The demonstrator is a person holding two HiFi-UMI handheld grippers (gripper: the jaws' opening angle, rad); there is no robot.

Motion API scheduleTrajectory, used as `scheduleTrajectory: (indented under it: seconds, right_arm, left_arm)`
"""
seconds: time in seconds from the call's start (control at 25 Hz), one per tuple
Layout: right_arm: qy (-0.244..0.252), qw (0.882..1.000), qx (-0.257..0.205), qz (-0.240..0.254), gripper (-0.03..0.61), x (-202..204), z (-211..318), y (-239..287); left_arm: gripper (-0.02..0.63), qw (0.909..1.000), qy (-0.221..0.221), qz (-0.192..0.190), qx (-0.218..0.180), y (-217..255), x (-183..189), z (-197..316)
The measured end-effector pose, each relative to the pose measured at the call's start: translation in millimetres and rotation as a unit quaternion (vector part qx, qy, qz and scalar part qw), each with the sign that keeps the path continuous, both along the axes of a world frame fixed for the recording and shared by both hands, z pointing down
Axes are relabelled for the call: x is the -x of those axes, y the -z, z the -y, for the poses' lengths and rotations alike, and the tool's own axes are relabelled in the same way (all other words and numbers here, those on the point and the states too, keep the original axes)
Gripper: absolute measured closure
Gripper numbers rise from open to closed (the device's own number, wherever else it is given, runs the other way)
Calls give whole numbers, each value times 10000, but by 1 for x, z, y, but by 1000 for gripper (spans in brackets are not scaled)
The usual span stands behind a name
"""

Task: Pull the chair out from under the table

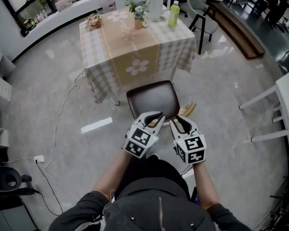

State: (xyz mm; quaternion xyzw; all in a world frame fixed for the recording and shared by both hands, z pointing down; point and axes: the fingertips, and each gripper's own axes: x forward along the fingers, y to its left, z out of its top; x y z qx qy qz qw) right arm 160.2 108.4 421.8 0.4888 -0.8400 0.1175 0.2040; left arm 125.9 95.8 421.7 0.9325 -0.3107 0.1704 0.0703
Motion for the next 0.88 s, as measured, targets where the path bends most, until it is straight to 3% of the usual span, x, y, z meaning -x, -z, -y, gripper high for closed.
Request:
scheduleTrajectory:
  seconds: [0.12,0.28,0.48,0.88]
  right_arm:
    - [-264,9990,-94,351,536,-4,-3,20]
    - [-564,9957,-343,657,561,-9,-1,44]
    - [-948,9912,-569,733,566,-16,-1,62]
    - [-1118,9877,-753,789,566,-20,-7,68]
  left_arm:
    - [601,9988,220,-347,-255,27,2,1]
    - [604,9961,361,-742,-327,54,-2,-5]
    - [604,9944,520,-870,-289,65,-6,-14]
    - [604,9941,533,-922,-185,62,-8,-16]
